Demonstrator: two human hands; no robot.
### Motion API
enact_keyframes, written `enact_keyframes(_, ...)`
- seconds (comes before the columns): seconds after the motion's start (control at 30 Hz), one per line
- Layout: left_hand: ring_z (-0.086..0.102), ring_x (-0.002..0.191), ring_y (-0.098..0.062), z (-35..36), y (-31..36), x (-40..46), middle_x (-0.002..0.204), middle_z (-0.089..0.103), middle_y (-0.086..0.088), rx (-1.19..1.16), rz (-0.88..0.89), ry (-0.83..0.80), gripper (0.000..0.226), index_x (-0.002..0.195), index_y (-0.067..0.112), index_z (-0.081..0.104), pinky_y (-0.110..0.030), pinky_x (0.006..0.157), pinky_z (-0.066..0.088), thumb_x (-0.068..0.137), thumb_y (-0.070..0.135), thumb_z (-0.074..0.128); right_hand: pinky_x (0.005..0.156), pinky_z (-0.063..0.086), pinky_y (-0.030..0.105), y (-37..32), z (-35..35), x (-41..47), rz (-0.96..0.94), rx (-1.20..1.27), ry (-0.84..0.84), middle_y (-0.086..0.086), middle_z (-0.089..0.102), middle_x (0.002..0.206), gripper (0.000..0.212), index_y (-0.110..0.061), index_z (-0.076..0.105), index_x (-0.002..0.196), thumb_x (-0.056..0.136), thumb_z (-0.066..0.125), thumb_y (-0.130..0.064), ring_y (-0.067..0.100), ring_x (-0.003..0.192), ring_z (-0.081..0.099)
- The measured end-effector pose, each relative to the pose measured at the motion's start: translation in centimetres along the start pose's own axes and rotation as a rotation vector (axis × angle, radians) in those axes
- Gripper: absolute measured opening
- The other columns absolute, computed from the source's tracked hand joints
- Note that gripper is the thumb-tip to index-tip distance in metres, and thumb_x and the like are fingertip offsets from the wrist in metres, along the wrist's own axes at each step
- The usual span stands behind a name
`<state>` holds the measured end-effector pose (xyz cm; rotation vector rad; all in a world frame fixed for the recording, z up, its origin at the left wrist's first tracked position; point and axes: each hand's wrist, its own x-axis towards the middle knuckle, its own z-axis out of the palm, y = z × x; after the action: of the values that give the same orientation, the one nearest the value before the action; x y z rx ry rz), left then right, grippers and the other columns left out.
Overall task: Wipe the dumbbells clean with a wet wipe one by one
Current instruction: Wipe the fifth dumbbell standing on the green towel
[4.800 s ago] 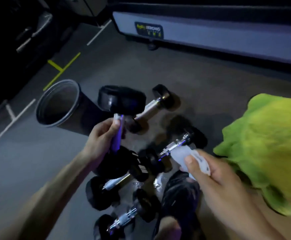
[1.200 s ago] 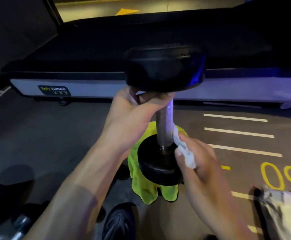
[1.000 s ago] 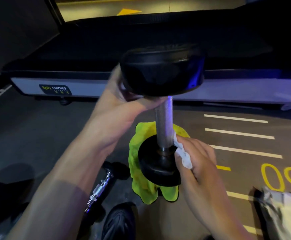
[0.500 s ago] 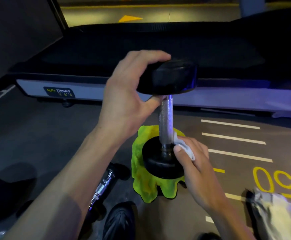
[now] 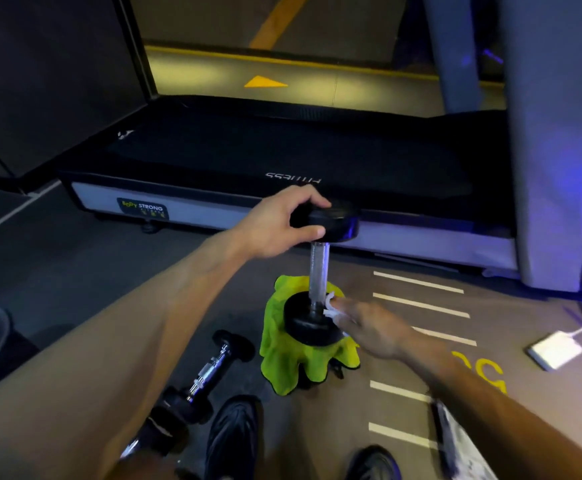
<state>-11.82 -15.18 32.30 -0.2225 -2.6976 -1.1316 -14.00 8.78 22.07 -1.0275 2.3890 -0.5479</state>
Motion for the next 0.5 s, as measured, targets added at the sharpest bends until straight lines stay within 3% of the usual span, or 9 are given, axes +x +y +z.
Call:
enact_keyframes(0.07,0.061,0.11,-0.022,-0.1,0.3,-0.1,0.12,0.062,-0.003,-0.007,-0.036,0.0,0.039,0.122,0.021,0.064,-0.041,0.105,0.046,0.086,0.017,0.08,0.094,0.044,0.032,-1.1,-1.8,-0.3,-0.017,-0.132,-0.06,0.003,0.067,0.125,0.02,-0.016,0.066,0.11,0.105,0.048,-0.023,0.028,0.12,0.061)
enact_keyframes(0.1,0.06,0.11,-0.023,-0.1,0.5,-0.2,0.121,0.062,-0.006,-0.007,-0.058,0.01,0.038,0.121,0.02,0.064,-0.04,0.104,0.045,0.087,0.015,0.08,0.092,0.044,0.033,-1.7,-2.8,-0.5,-0.019,-0.174,-0.067,0.006,0.067,0.12,0.023,-0.015,0.069,0.106,0.104,0.048,-0.025,0.029,0.115,0.061)
enact_keyframes(0.2,0.06,0.113,-0.024,0.6,0.4,-0.7,0.12,0.062,-0.006,-0.058,-0.081,0.07,0.037,0.12,0.02,0.064,-0.037,0.106,0.044,0.087,0.012,0.079,0.102,0.041,0.036,-2.2,-5.6,-0.5,-0.096,-0.366,-0.004,0.005,0.056,0.132,0.036,-0.024,0.074,0.116,0.1,0.045,-0.038,0.027,0.122,0.05)
enact_keyframes(0.3,0.06,0.115,-0.02,1.0,-0.1,-1.3,0.122,0.063,-0.004,-0.122,-0.065,0.087,0.038,0.121,0.022,0.065,-0.035,0.108,0.043,0.087,0.013,0.078,0.09,0.037,0.037,-2.7,-7.1,0.4,-0.001,-0.563,0.099,0.0,0.046,0.121,0.022,-0.037,0.073,0.113,0.101,0.054,-0.038,0.026,0.114,0.04)
enact_keyframes(0.43,0.059,0.107,-0.015,0.6,-0.5,-1.4,0.117,0.062,0.0,-0.126,-0.052,0.106,0.037,0.12,0.02,0.065,-0.022,0.097,0.042,0.087,0.011,0.079,0.085,0.048,0.043,-3.1,-4.9,1.5,0.04,-0.291,0.155,0.003,0.051,0.096,0.012,-0.024,0.075,0.089,0.092,0.064,-0.025,0.031,0.1,0.056)
enact_keyframes(0.5,0.059,0.105,-0.014,0.4,-0.6,-1.6,0.115,0.062,0.001,-0.127,-0.05,0.121,0.037,0.121,0.02,0.065,-0.017,0.092,0.041,0.087,0.012,0.079,0.08,0.049,0.038,-3.0,-2.5,1.3,0.101,-0.185,0.271,0.0,0.054,0.094,0.015,-0.027,0.076,0.094,0.091,0.063,-0.019,0.028,0.093,0.06)
